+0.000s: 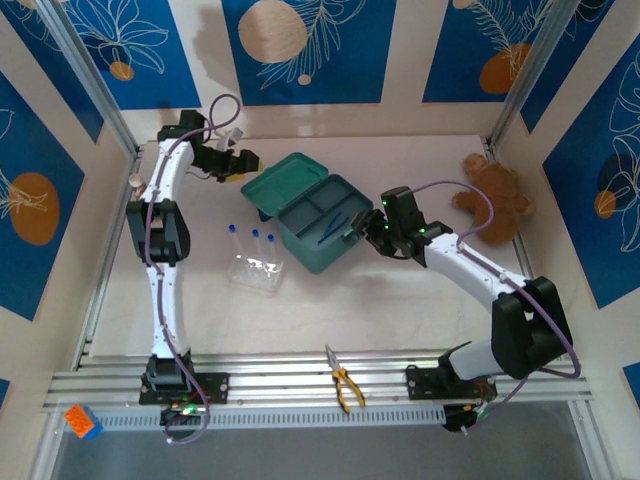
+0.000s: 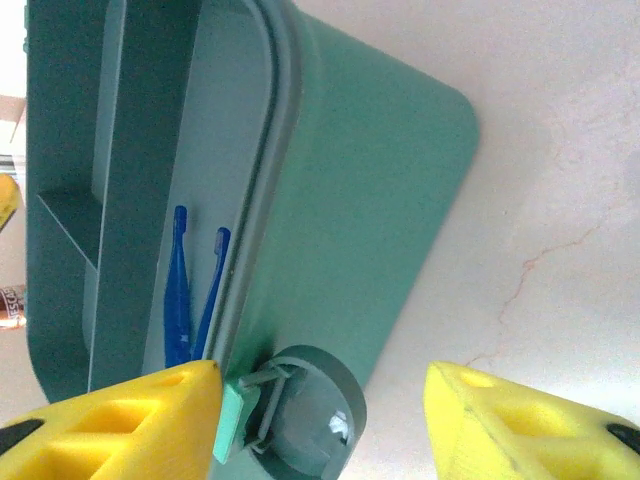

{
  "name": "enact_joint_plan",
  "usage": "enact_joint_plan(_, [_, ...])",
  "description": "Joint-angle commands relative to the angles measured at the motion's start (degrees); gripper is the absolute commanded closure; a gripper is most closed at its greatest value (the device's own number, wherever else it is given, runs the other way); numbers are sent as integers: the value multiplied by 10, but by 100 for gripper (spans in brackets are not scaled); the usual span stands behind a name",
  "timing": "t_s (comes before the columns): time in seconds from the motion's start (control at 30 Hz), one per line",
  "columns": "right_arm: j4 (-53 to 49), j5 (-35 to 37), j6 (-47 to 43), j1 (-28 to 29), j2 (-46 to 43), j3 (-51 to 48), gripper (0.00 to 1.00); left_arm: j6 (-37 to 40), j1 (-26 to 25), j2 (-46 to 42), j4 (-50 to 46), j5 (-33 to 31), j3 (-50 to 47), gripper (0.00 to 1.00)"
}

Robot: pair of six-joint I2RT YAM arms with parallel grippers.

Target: Organize the chemistry lab equipment

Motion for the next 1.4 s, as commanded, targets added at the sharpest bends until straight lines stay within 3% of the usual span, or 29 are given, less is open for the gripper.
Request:
enact_joint_plan(0.0, [14,-20,7,-8,4,-5,43,10,17,19,7,28,-1,7])
enact_joint_plan(0.3, [5,-24,-4,-22,15,17,44,7,22,41,25,40,-21,7])
enact_joint_plan(0.57, [-18,-22,-15,-32,4,32,43,-6,23,37,61,135,-83,7])
enact_joint_plan(0.83, [-43,-14,-17,-44,-15,25,43,-73,21,19,121,208,-120,8])
enact_joint_plan(1.37, [-51,-23,-25,-57,-38,17,44,-202,21,-85,254,267,-205,9])
